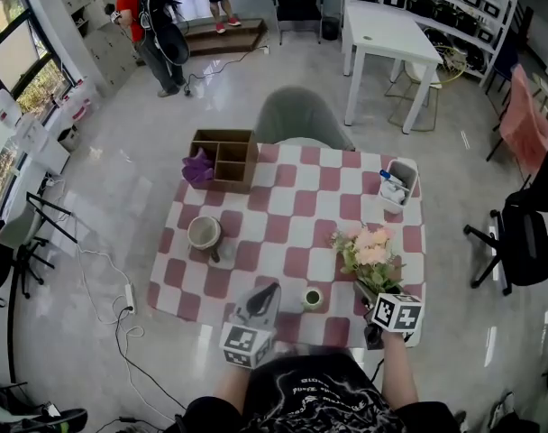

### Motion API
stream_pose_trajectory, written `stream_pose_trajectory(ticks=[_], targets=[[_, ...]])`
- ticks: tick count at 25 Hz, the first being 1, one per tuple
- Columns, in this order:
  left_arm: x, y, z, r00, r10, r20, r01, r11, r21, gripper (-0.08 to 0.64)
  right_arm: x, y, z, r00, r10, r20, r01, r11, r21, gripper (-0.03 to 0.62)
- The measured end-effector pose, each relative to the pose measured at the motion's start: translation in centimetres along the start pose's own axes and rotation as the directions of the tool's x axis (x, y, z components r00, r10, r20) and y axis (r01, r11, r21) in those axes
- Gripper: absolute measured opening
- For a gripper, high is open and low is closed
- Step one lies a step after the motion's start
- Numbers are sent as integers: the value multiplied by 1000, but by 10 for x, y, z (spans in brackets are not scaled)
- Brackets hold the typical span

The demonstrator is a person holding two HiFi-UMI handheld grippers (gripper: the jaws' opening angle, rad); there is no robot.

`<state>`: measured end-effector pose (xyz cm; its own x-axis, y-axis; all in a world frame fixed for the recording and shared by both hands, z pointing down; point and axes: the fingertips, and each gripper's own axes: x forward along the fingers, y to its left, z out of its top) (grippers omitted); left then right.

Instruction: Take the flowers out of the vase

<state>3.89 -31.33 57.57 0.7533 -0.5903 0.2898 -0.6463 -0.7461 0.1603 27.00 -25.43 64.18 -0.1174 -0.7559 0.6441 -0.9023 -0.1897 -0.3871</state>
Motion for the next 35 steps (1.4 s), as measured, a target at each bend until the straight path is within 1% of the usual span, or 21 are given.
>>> stream_pose_trajectory(ticks=[4, 9, 17, 22, 26, 31, 35], targets=[[-1, 0, 0, 1000, -2, 0, 2, 1000, -4, 20, -4, -5, 0, 999, -50, 2, 50, 999, -20, 417], [-4, -1, -3, 1000, -7, -4, 7, 1000, -11, 20, -12, -3, 7, 997, -59, 48, 61, 997, -39, 438], [-15, 1, 0, 1000, -11, 9, 11, 1000, -10, 20, -36, 7, 27, 984, -64, 169, 81, 992, -96, 440], [-23, 4, 5, 1000, -14, 18, 15, 1000, -23, 20, -51, 16, 35, 971, -66, 230, 97, 987, -128, 440], [-29, 4, 7, 999, -25, 27, 25, 1000, -8, 20, -63, 25, 41, 961, -58, 269, 100, 984, -145, 440], [-39, 3, 12, 999, -27, 44, 27, 1000, 8, 20, -87, 35, 49, 935, -69, 348, 143, 971, -193, 440], [-45, 2, 17, 998, -31, 63, 30, 999, 18, 20, -99, 44, 52, 921, -48, 386, 139, 968, -210, 440]])
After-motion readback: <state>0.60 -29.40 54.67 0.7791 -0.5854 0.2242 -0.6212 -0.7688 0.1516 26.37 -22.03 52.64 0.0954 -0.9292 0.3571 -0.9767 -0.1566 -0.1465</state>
